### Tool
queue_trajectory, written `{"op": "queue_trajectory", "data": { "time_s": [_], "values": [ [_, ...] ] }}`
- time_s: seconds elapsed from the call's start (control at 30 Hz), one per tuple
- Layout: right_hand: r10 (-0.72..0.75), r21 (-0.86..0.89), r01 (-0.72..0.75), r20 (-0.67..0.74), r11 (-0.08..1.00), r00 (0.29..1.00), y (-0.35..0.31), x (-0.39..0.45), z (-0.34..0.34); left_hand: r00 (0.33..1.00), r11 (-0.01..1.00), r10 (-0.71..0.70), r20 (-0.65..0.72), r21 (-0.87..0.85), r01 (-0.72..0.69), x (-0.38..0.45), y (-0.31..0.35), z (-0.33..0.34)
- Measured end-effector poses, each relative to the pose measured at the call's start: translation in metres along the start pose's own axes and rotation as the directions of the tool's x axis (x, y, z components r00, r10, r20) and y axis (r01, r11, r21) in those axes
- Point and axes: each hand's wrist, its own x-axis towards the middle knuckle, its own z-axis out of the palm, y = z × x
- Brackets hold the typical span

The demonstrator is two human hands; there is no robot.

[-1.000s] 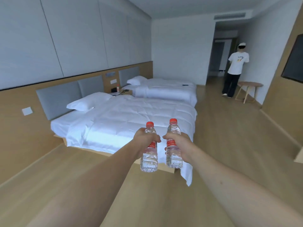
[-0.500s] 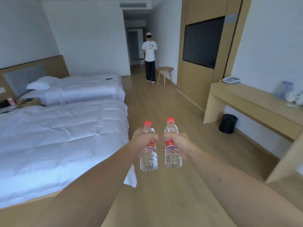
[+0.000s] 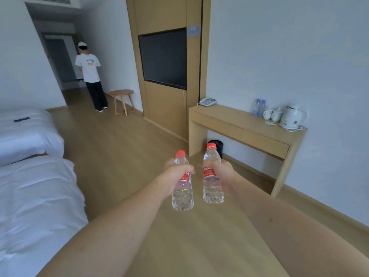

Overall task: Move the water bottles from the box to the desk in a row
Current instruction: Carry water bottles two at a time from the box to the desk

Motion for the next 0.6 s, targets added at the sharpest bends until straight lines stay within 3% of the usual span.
{"op": "queue_trajectory", "data": {
  "time_s": [0.3,0.6],
  "values": [
    [0.028,0.032,-0.023,-0.162,0.999,0.986,-0.019,0.104,0.006,0.990,0.997,-0.041,0.136,0.066,0.032,0.127,0.028,0.007],
    [0.040,0.049,-0.032,-0.168,0.998,0.985,-0.039,0.244,-0.008,0.988,0.991,-0.033,0.148,0.130,0.014,0.266,0.055,0.039]
  ]
}}
